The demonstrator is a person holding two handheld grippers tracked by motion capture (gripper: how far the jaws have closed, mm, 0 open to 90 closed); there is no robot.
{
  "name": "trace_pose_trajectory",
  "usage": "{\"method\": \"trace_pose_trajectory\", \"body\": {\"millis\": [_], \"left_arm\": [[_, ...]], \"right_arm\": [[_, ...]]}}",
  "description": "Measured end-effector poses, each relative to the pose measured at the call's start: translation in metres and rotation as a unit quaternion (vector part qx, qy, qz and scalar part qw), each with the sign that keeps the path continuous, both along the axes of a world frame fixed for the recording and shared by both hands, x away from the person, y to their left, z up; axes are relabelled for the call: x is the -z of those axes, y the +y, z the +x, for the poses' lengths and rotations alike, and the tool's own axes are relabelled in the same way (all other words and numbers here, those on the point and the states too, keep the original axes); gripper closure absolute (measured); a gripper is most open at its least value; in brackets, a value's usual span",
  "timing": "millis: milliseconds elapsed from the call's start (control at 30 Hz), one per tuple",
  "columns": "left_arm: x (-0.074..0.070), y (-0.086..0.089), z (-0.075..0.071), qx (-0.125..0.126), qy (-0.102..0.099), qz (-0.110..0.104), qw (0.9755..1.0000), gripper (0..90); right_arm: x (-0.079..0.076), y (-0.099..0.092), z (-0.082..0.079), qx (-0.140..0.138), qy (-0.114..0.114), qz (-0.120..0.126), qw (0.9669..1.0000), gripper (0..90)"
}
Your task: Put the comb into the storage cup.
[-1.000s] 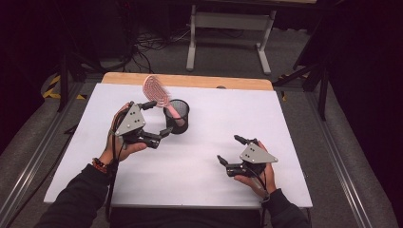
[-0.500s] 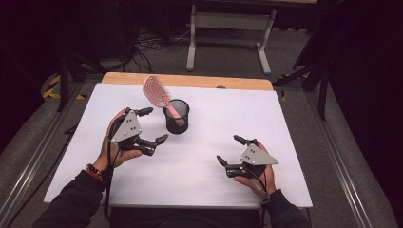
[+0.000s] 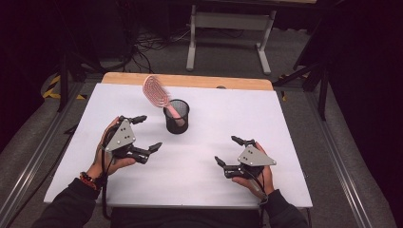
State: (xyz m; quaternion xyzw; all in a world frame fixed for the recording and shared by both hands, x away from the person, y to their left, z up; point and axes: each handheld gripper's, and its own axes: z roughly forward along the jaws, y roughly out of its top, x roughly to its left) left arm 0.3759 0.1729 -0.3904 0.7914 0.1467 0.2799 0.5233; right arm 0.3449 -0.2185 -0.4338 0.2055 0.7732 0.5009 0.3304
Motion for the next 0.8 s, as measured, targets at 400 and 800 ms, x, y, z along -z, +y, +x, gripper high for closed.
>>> {"method": "trace_pose_trajectory", "body": {"millis": [400, 800], "left_arm": [[0.020, 0.010, -0.005, -0.024, 0.007, 0.025, 0.9994, 6.0], [0.040, 0.016, -0.012, -0.030, 0.021, 0.043, 0.9984, 6.4]], "right_arm": [[0.000, -0.001, 0.000, 0.001, 0.003, -0.004, 1.0000, 13.7], [0.000, 0.000, 0.000, 0.002, 0.005, -0.004, 1.0000, 13.7]]}}
